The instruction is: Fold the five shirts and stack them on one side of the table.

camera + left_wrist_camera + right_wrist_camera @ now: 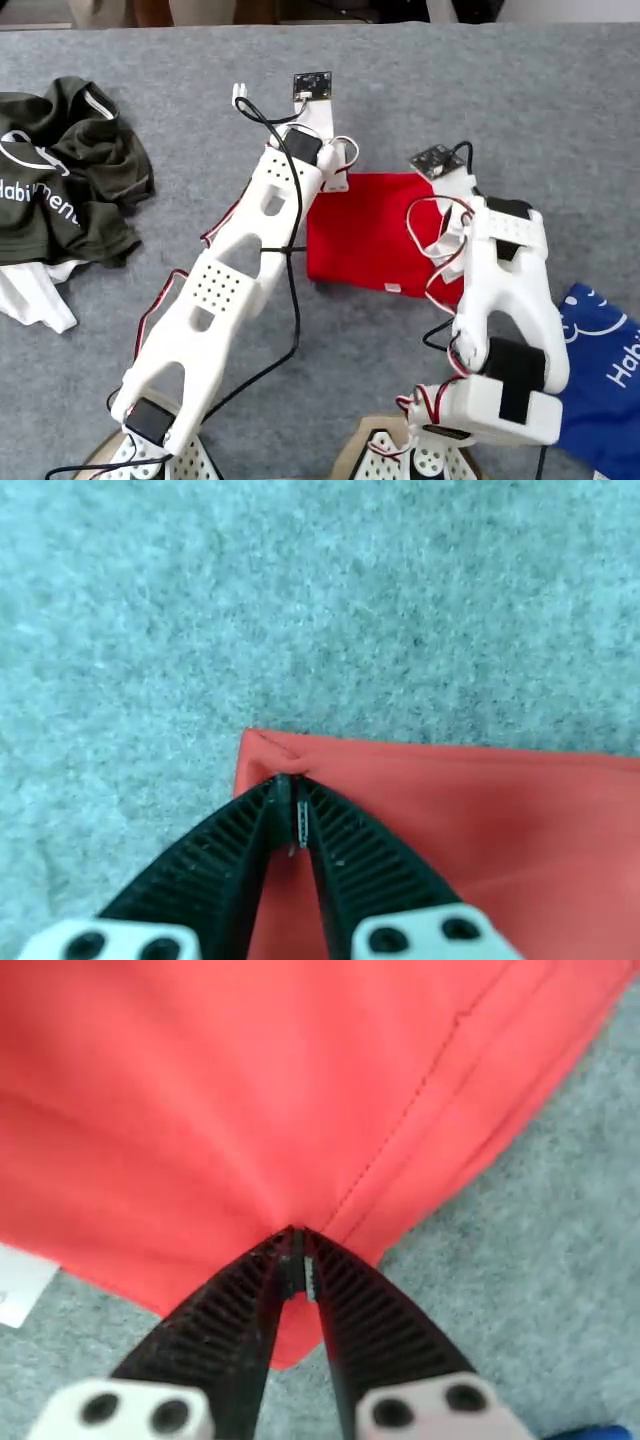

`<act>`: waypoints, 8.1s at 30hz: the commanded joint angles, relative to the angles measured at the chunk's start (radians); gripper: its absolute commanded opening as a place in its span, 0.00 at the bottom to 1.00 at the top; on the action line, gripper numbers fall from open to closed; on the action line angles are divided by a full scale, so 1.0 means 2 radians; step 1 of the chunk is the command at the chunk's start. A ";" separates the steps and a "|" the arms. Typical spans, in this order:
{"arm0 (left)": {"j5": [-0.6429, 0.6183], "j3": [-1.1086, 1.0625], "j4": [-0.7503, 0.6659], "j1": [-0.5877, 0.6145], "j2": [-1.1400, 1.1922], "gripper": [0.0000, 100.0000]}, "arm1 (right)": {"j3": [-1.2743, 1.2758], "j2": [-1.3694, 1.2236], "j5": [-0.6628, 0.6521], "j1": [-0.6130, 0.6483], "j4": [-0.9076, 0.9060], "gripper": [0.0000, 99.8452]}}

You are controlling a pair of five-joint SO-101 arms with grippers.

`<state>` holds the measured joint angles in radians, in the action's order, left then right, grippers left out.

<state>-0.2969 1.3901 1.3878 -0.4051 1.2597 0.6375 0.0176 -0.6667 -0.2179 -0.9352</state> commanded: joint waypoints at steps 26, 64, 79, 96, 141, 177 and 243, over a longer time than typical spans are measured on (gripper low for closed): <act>-0.001 -0.008 0.185 0.001 -0.092 0.22 | -0.100 0.029 0.051 -0.010 -0.091 0.29; -0.001 -0.006 0.085 0.005 -0.016 0.13 | -0.195 -0.173 0.092 0.033 -0.074 0.01; -0.001 0.091 0.158 -0.021 -0.022 0.02 | -0.210 -0.054 0.110 -0.003 -0.114 0.00; -0.041 0.137 0.184 -0.111 -0.138 0.02 | -0.185 0.224 0.120 -0.102 -0.226 0.00; -0.130 -0.094 -0.195 -0.358 -0.178 0.13 | -0.118 0.258 -0.067 -0.604 -0.143 0.17; 0.081 0.101 0.187 0.187 -0.178 0.12 | -0.129 0.269 0.094 -0.064 -0.299 0.07; 0.258 -0.885 0.186 0.142 -1.140 0.02 | -0.210 0.136 0.077 0.036 -0.261 0.07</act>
<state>0.1972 -0.3330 1.7515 -0.0199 -0.8945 0.2723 0.2908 -0.4718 -0.1519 -1.4891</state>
